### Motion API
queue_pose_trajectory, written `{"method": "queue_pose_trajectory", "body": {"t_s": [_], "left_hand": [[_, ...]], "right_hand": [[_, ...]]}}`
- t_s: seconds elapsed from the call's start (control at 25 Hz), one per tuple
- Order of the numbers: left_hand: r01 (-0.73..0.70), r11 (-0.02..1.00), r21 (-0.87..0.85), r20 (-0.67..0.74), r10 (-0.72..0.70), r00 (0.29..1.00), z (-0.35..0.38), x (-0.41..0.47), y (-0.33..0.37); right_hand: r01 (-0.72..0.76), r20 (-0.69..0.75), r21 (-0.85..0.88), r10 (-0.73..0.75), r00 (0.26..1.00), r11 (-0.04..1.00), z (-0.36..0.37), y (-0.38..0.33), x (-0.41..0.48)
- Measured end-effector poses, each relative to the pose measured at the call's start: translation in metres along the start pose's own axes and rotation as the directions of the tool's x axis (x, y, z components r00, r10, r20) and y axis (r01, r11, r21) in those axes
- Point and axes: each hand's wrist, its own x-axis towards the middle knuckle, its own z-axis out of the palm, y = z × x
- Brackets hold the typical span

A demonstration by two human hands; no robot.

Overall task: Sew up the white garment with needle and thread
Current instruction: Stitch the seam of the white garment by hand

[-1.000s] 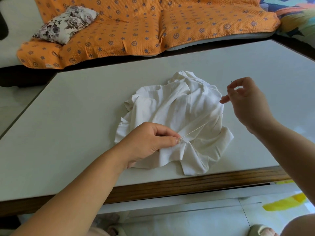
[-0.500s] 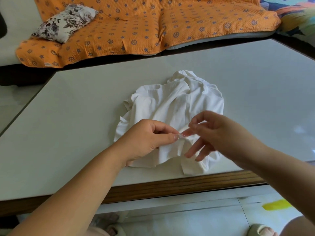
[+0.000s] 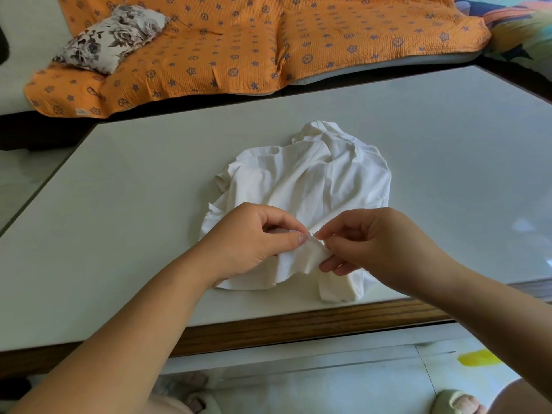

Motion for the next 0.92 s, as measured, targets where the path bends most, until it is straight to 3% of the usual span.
{"method": "queue_pose_trajectory", "body": {"t_s": [0.92], "left_hand": [[0.009, 0.999, -0.031, 0.036, -0.008, 0.999, -0.0023, -0.0012, 0.0018]], "right_hand": [[-0.010, 0.091, 0.045, 0.006, 0.996, 0.999, -0.0039, -0.0010, 0.0006]]}}
